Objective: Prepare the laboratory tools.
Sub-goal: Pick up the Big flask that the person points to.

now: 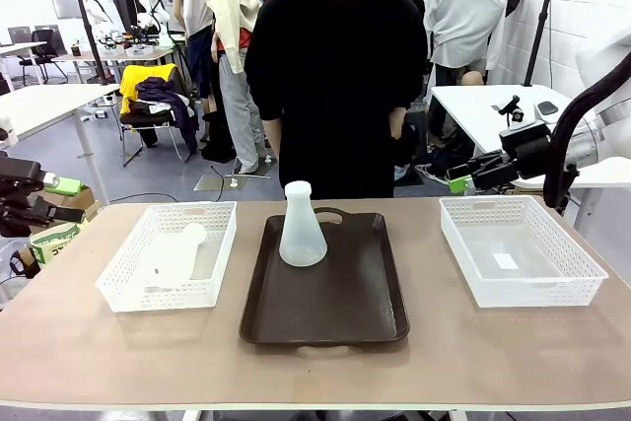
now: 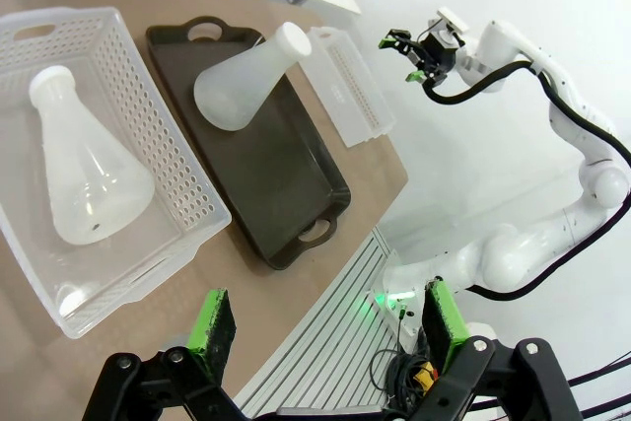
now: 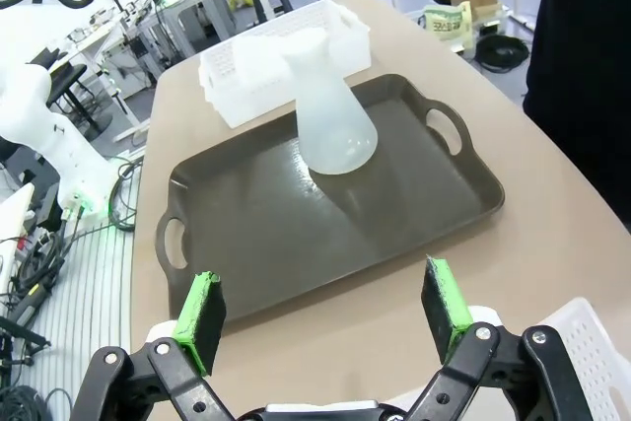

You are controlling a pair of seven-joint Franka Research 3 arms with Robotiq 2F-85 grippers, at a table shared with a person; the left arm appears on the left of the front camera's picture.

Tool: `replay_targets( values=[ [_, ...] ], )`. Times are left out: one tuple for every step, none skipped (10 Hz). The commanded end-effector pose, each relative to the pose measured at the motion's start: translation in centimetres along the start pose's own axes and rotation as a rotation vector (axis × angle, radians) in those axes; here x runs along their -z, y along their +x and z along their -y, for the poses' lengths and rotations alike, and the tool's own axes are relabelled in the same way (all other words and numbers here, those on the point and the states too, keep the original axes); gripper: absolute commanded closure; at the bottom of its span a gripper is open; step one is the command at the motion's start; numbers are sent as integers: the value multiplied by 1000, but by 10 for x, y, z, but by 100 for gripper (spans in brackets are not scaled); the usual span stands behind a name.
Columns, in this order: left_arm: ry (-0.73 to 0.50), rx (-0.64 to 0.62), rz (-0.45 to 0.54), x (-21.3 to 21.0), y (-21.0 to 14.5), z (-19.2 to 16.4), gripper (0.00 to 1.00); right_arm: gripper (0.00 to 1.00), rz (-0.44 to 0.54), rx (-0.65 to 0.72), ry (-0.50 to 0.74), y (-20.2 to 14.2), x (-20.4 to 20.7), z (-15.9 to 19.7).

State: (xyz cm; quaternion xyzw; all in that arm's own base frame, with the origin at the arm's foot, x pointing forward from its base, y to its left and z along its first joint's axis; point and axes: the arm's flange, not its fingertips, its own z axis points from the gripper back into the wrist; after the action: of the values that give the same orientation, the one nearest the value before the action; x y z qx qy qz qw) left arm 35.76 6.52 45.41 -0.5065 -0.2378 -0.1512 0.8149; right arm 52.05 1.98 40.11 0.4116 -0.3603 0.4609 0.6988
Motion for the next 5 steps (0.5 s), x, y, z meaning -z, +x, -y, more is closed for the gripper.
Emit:
replay_targets(
  values=[
    [-6, 87, -6, -3, -3, 6, 0, 0, -15, 13, -1, 0, 0, 0],
    [-4, 91, -11, -5, -3, 9, 0, 0, -15, 13, -1, 0, 0, 0],
    [22, 112, -21, -8, -1, 14, 0, 0, -15, 13, -1, 0, 0, 0],
    [61, 133, -36, -11, 3, 21, 0, 0, -15, 13, -1, 0, 0, 0],
    [62, 146, -36, -14, 5, 26, 0, 0, -15, 13, -1, 0, 0, 0]
  ],
)
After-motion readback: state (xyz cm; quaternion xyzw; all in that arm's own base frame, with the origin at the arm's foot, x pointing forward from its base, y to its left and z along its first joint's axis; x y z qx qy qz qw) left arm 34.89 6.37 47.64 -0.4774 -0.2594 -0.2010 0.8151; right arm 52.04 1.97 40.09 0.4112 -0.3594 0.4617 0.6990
